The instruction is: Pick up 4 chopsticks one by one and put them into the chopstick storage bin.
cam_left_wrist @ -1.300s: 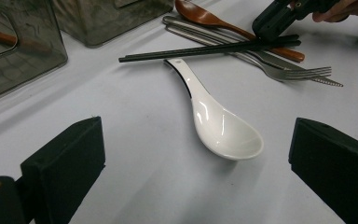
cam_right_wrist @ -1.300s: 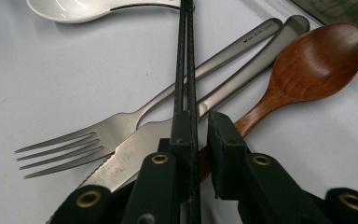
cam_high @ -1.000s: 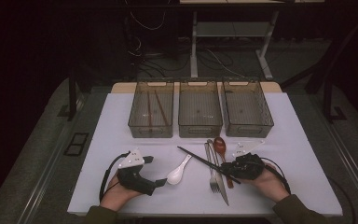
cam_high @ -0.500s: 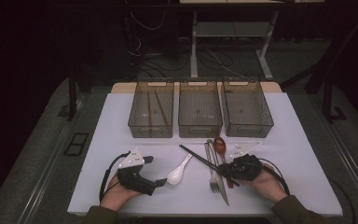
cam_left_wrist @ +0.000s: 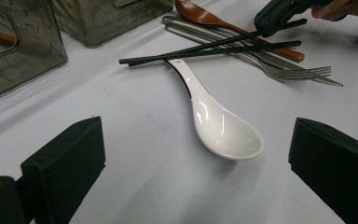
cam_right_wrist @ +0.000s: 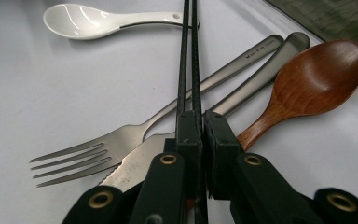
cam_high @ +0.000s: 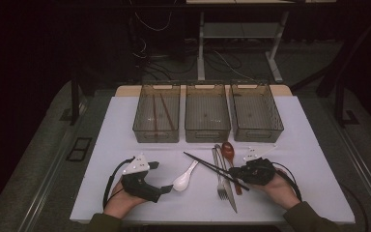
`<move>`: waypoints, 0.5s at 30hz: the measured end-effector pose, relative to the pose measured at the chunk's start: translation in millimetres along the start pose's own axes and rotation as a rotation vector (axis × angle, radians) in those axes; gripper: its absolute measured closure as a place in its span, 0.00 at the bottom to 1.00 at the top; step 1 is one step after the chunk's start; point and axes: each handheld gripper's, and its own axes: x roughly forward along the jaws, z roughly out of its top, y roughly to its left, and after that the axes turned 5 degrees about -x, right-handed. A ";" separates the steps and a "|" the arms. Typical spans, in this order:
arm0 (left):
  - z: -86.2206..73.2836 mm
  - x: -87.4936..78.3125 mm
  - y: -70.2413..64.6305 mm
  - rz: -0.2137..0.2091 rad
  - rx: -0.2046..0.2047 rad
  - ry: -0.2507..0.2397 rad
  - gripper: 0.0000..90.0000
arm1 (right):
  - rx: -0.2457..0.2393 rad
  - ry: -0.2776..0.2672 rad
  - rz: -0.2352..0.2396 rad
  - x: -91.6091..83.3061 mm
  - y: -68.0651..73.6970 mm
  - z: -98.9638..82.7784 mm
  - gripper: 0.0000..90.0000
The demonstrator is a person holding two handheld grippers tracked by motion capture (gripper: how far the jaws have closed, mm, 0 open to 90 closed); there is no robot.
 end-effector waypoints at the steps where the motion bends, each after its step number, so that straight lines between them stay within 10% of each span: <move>1: 0.0 0.0 0.0 0.000 0.000 0.000 0.03 | -0.003 -0.004 0.003 -0.8 -0.6 0.0 0.95; 15: 0.0 -0.3 0.0 0.001 0.000 -0.001 0.03 | 0.025 -0.075 0.019 -18.0 -6.6 0.2 0.95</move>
